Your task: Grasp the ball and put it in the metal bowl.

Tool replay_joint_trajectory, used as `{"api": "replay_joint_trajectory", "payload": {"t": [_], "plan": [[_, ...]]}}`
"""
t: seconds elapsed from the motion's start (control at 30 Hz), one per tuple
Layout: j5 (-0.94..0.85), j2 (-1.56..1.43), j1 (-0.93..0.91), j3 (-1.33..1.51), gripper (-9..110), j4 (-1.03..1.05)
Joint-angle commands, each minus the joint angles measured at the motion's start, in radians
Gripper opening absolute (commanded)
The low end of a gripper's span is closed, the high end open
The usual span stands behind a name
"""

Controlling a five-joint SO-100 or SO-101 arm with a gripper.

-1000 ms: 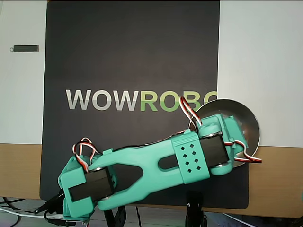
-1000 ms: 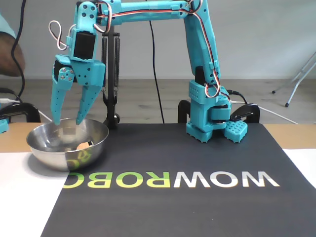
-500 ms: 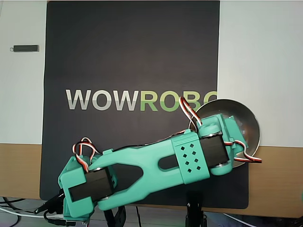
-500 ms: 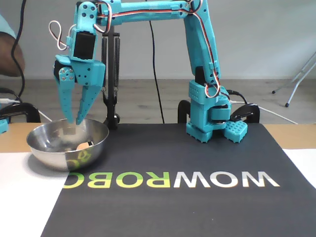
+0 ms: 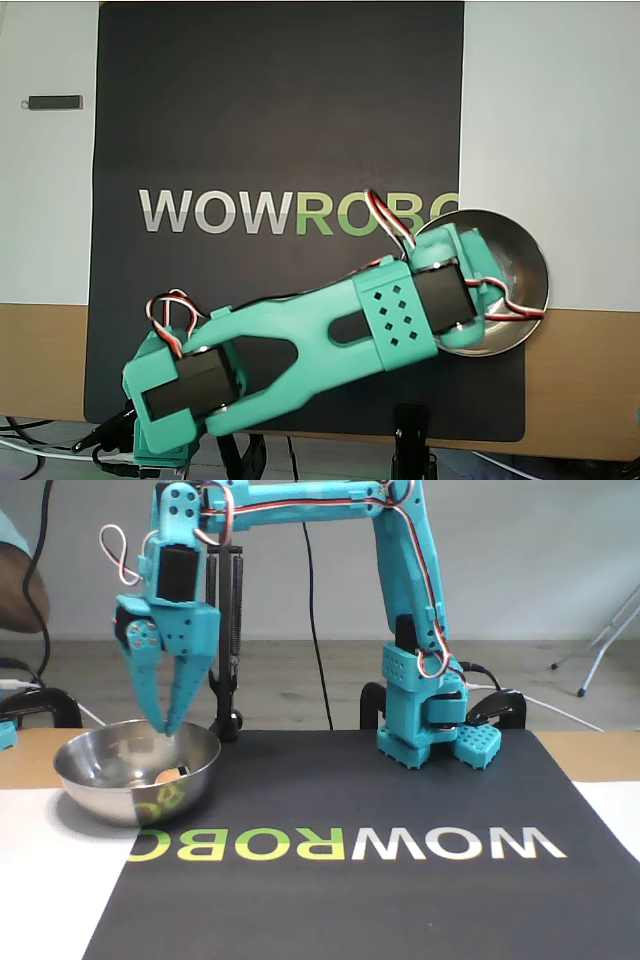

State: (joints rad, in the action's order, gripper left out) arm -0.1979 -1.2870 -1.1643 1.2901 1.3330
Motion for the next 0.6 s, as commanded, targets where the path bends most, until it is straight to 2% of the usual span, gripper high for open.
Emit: {"api": "replay_joint_trajectory", "payload": {"t": [0.0, 0.57], "plan": [[-0.003, -0.072, 0.041, -0.031, 0, 0.028], [0.012, -0.279, 0.440, -0.028, 0, 0.235]]}}
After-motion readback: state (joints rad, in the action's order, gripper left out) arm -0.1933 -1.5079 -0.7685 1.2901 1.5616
